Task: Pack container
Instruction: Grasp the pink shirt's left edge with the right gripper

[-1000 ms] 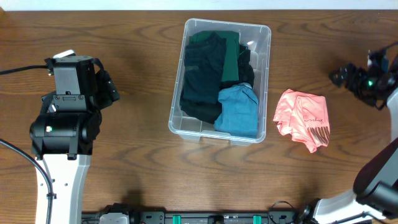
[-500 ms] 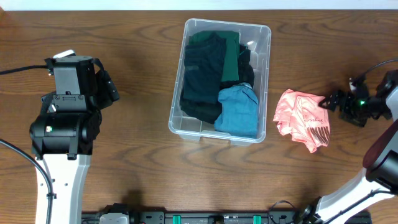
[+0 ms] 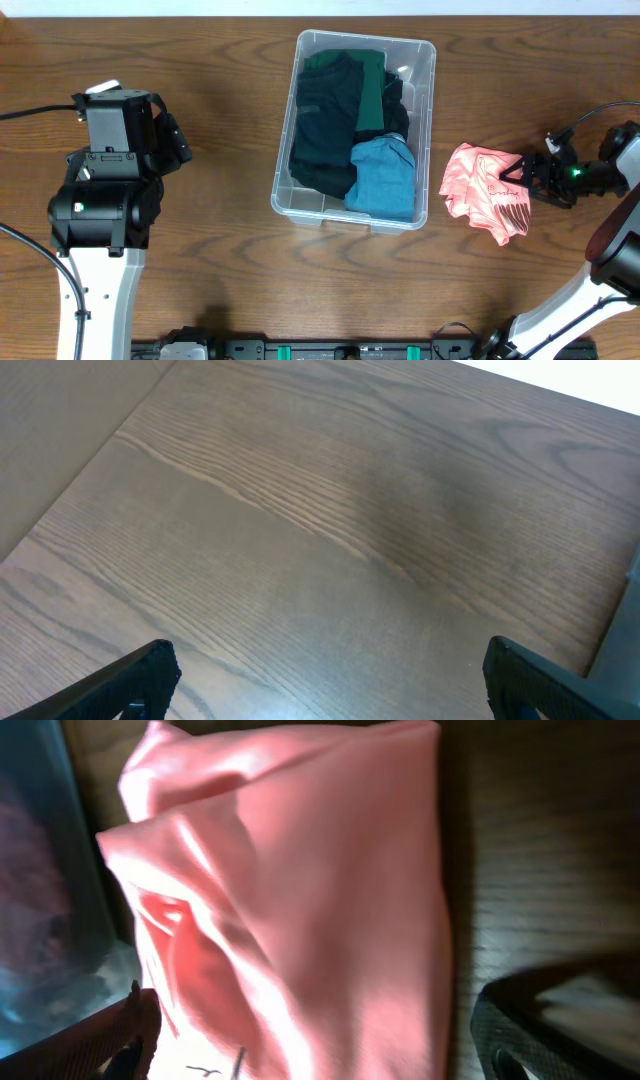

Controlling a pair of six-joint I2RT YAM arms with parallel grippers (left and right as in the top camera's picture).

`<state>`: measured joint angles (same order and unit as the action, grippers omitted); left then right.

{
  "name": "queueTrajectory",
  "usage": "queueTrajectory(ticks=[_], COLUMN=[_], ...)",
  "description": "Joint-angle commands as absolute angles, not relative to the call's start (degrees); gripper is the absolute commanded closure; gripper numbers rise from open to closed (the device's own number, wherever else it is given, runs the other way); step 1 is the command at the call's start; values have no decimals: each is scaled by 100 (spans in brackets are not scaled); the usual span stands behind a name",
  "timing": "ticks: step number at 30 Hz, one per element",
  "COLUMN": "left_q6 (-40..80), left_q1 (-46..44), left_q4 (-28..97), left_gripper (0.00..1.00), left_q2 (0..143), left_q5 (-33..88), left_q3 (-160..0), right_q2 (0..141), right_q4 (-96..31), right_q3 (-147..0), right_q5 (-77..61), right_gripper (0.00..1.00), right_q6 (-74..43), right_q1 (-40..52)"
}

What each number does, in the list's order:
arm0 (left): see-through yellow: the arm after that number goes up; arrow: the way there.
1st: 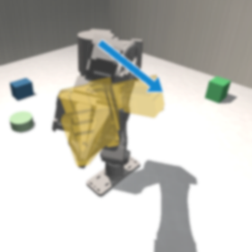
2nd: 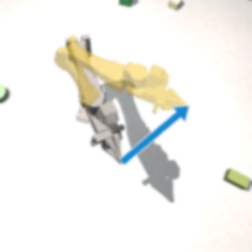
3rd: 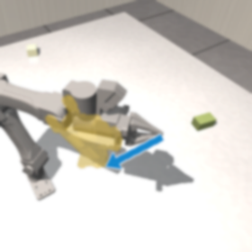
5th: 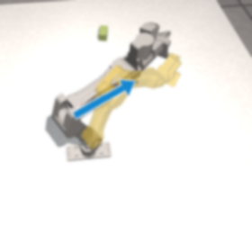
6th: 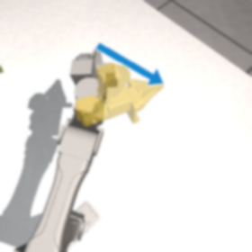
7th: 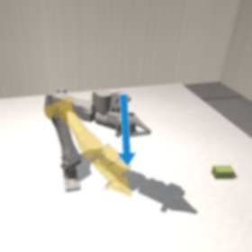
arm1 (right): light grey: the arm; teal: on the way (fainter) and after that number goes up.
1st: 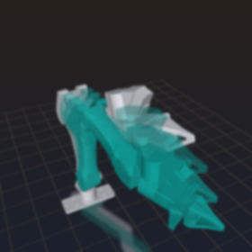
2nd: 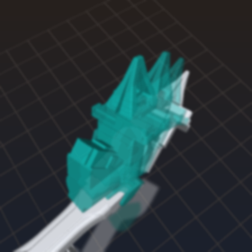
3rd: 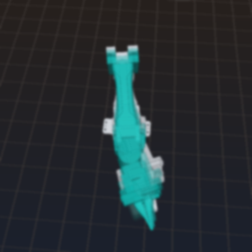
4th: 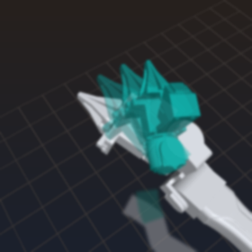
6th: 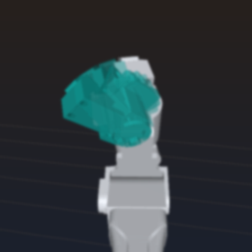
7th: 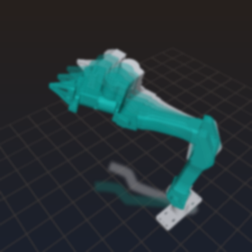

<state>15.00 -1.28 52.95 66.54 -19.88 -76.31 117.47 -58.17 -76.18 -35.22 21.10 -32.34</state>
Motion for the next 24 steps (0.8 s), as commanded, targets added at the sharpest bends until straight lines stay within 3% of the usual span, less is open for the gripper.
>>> queueTrajectory(ticks=[1,15,19,24], left_q6=[1529,1529,1529,1529], left_q1=[-104,-104,-104,-104], left_q4=[5312,5312,5312,5312], left_gripper=[2,2,2,2], left_q2=[6667,6667,6667,6667], left_q5=[-2062,-2062,-2062,-2062], left_q3=[-7620,-7620,-7620,-7620], right_q2=[12116,12285,12285,12285], right_q4=[-5800,-5828,-5806,-5787], right_q3=[-7581,-7555,-7555,-7555], right_q5=[-3509,-3642,-3197,-2620], right_gripper=[3,7,11,7], right_q6=[2300,2410,2379,2322], right_q1=[-3124,-2705,-2567,-2587])
